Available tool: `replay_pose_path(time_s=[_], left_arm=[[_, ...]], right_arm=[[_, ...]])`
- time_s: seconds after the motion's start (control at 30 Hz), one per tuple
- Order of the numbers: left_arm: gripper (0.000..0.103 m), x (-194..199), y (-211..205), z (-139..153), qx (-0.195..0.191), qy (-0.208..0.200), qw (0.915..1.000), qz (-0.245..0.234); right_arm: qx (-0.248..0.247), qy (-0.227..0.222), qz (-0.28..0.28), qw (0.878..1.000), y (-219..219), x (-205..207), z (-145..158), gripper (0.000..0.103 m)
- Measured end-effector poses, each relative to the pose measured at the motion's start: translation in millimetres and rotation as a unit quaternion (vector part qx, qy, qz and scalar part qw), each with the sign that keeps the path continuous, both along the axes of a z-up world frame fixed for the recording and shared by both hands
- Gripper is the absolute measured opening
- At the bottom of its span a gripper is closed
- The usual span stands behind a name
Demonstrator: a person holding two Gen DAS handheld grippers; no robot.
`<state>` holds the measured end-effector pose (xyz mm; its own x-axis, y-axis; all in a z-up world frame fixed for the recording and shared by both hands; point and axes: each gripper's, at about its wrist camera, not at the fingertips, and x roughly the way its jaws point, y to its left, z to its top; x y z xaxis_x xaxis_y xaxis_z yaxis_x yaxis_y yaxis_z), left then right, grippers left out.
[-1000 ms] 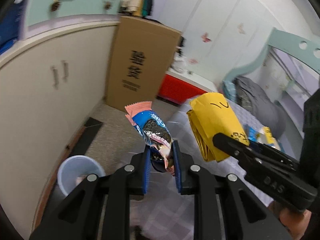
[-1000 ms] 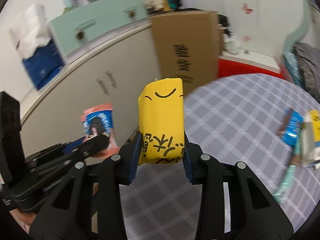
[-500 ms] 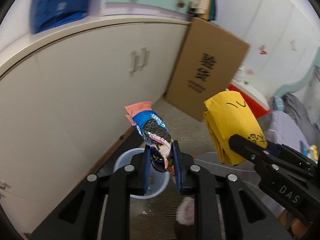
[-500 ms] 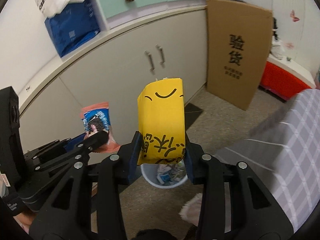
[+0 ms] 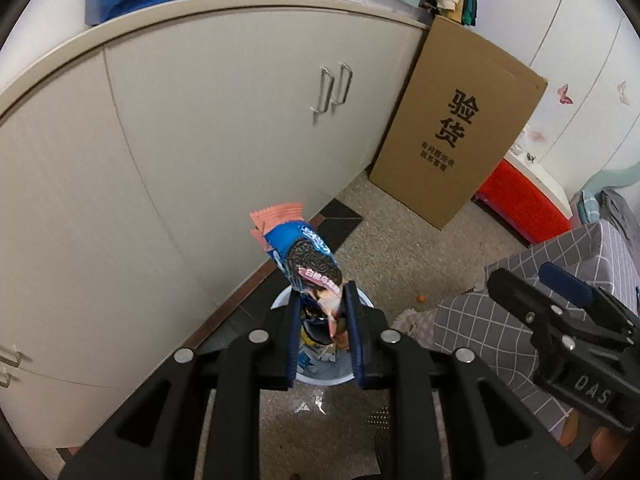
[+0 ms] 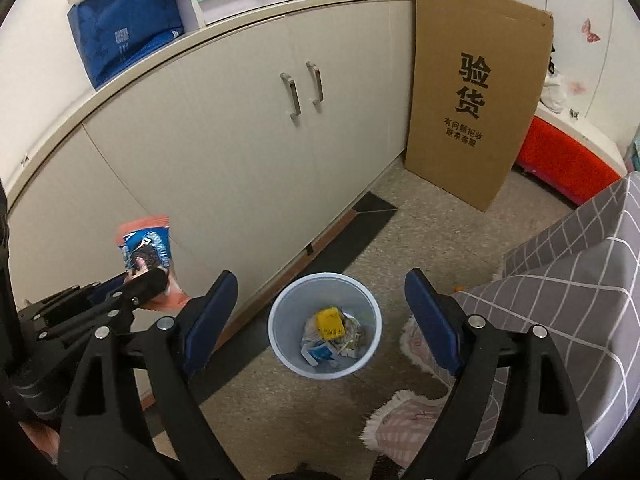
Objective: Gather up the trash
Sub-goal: 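Carry the wrapper and yellow bag to the wastebasket and open both tools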
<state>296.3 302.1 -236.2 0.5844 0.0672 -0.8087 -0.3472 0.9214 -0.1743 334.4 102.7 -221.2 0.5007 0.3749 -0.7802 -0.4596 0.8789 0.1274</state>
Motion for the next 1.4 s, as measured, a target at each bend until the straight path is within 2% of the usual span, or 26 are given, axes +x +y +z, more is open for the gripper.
replay_pose_path(time_s=[0.5, 0.8, 0.83, 0.87, 0.9, 0.93, 1.03, 1.17, 1.4], left_arm=[[0.020, 10, -26, 1, -0.004, 0.001, 0.9997, -0.026], [0.022, 27, -41, 11, -0.001, -0.012, 0.9990, -0.042], [0.025, 29, -41, 12, -0.001, -0.021, 0.9990, -0.038], [0.033, 32, -41, 11, 0.004, -0.026, 0.9991, -0.032], [0.065, 35, -41, 11, 0.009, -0.022, 0.9994, -0.025], [0.083, 37, -40, 9, 0.014, -0.013, 0.9997, -0.014], [0.083, 33, -40, 9, -0.004, -0.013, 0.9998, -0.012], [0.083, 24, -49, 16, 0.013, -0.010, 0.9998, -0.013], [0.083, 0, -64, 43, 0.011, -0.033, 0.9993, -0.015]], right_arm=[[0.008, -0.029, -0.026, 0.999, -20, -11, 7, 0.085], [0.055, -0.076, -0.059, 0.994, -46, -16, 27, 0.086], [0.058, -0.079, -0.062, 0.993, -48, -16, 28, 0.086], [0.061, -0.081, -0.064, 0.993, -50, -16, 29, 0.087], [0.062, -0.079, -0.067, 0.993, -52, -16, 29, 0.087], [0.061, -0.076, -0.068, 0.993, -53, -15, 29, 0.087], [0.057, -0.070, -0.070, 0.994, -57, -16, 27, 0.087], [0.056, -0.070, -0.075, 0.993, -63, -21, 31, 0.087], [0.060, -0.077, -0.082, 0.992, -80, -39, 47, 0.087]])
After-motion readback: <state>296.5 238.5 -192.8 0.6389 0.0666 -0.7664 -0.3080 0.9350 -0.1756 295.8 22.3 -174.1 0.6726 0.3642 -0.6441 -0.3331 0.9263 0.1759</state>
